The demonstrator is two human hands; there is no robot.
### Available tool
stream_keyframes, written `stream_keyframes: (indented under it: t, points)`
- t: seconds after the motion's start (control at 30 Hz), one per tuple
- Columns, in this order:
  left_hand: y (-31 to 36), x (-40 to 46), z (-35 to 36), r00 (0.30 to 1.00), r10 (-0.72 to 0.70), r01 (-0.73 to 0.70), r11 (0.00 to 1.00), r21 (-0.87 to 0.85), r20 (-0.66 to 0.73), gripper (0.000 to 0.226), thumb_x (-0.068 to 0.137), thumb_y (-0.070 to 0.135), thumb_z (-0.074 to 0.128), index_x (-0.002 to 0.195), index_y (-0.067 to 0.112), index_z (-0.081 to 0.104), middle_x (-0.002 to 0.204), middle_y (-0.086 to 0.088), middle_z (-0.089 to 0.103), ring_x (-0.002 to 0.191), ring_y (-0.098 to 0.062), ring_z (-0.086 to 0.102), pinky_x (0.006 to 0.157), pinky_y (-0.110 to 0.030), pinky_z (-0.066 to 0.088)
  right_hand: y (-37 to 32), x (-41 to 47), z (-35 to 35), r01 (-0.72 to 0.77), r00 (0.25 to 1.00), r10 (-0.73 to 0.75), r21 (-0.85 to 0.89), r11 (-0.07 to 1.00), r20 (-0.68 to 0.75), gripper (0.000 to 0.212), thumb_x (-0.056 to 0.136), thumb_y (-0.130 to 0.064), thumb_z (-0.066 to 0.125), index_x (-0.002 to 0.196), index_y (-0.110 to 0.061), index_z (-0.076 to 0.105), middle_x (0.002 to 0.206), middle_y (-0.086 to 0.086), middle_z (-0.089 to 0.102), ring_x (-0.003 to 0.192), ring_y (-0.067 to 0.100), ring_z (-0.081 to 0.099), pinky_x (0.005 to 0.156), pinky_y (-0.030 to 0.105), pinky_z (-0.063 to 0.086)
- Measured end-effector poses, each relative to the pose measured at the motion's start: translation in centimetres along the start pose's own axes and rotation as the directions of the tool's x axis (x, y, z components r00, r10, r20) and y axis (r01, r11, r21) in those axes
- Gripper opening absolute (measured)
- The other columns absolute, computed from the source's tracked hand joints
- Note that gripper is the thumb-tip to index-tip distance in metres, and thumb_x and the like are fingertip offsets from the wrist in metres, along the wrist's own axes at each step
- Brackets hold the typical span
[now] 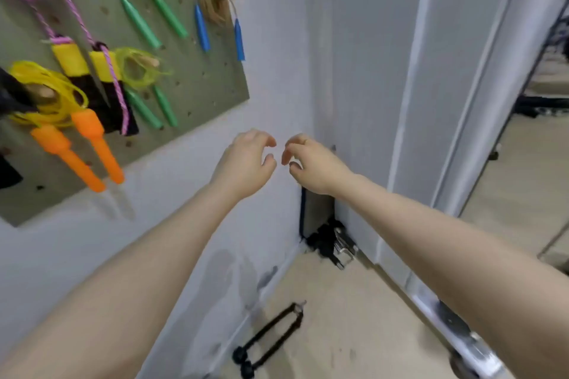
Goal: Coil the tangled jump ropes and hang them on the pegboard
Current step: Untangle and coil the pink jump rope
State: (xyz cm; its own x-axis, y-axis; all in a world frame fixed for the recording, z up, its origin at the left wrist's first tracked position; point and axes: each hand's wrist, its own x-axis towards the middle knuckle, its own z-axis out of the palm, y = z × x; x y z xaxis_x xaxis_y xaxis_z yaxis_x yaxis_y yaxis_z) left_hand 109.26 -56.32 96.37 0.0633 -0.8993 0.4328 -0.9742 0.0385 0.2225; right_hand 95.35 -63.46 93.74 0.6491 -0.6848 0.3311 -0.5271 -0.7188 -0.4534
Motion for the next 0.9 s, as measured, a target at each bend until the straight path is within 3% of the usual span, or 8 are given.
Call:
stream_keyframes:
  t: [0.13,0.23,0.37,0.5,0.63,0.73,0.9]
  points:
    - [4.3,-4.8,10.3,0.933,0.042,-0.012,0.996,-0.087,0.357,0.036,0.090,0.013,0.048,0.125,0.006,0.053,0.130,-0.012,0.053,0.121,-0.028,0.045,0.099,-0.035,0.038,7.0,-10.5,3.4,-0.226,0.950,0.228,-0.035,0.974,0.215,0.026,0.086,-0.008,0.044,0.102,-0.010,0.064,0.112,0.010,0.056,0.105,0.026,0.054,0.087,0.030,0.041]
    - [7.6,-8.7,17.1,0.832,0.063,0.037,0.985,-0.170,0.551,0.034,0.090,0.009,0.049,0.123,0.002,0.054,0.126,-0.017,0.055,0.117,-0.031,0.049,0.095,-0.031,0.035,11.2,-18.4,4.8,-0.362,0.855,0.369,-0.090,0.928,0.365,0.025,0.089,-0.009,0.045,0.105,-0.007,0.065,0.112,0.012,0.062,0.105,0.029,0.055,0.085,0.029,0.040]
    - [11.9,-13.5,26.4,0.680,0.075,0.158,0.957,-0.245,0.730,0.032,0.089,0.007,0.050,0.120,-0.003,0.054,0.123,-0.020,0.056,0.115,-0.032,0.051,0.095,-0.029,0.036,17.1,-29.0,6.2,-0.548,0.710,0.546,-0.137,0.825,0.445,0.027,0.089,-0.008,0.046,0.108,-0.008,0.064,0.113,0.009,0.065,0.107,0.026,0.057,0.084,0.026,0.038]
    - [16.3,-19.1,34.5,0.540,0.047,0.307,0.918,-0.249,0.840,0.033,0.091,0.013,0.049,0.122,0.007,0.055,0.121,-0.009,0.057,0.113,-0.023,0.052,0.095,-0.025,0.036,23.5,-39.6,9.0,-0.687,0.521,0.643,-0.170,0.706,0.562,0.024,0.089,-0.007,0.046,0.104,-0.006,0.064,0.103,0.008,0.064,0.097,0.027,0.056,0.085,0.032,0.043]
    - [19.8,-24.5,42.5,0.416,0.004,0.422,0.885,-0.197,0.909,0.031,0.093,0.014,0.046,0.123,0.009,0.053,0.125,-0.007,0.055,0.116,-0.023,0.050,0.093,-0.024,0.035,30.1,-48.0,12.6,-0.758,0.374,0.685,-0.219,0.614,0.625,0.025,0.091,-0.010,0.043,0.105,-0.007,0.063,0.111,0.008,0.066,0.103,0.026,0.056,0.083,0.029,0.043]
    - [22.0,-28.5,47.4,0.356,-0.059,0.473,0.872,-0.125,0.933,0.033,0.095,0.014,0.042,0.126,0.008,0.050,0.130,-0.008,0.054,0.121,-0.024,0.046,0.098,-0.025,0.033,33.7,-53.3,15.9,-0.780,0.295,0.682,-0.244,0.576,0.669,0.026,0.092,-0.010,0.041,0.107,-0.007,0.063,0.112,0.007,0.065,0.106,0.025,0.054,0.079,0.025,0.039]
    - [24.5,-35.0,55.5,0.282,-0.086,0.530,0.844,-0.081,0.956,0.032,0.094,0.015,0.045,0.124,0.009,0.054,0.128,-0.009,0.056,0.118,-0.025,0.049,0.099,-0.029,0.038,38.5,-62.0,22.5,-0.837,0.156,0.698,-0.281,0.469,0.699,0.026,0.093,-0.011,0.041,0.107,-0.005,0.062,0.111,0.010,0.065,0.105,0.028,0.056,0.082,0.030,0.042]
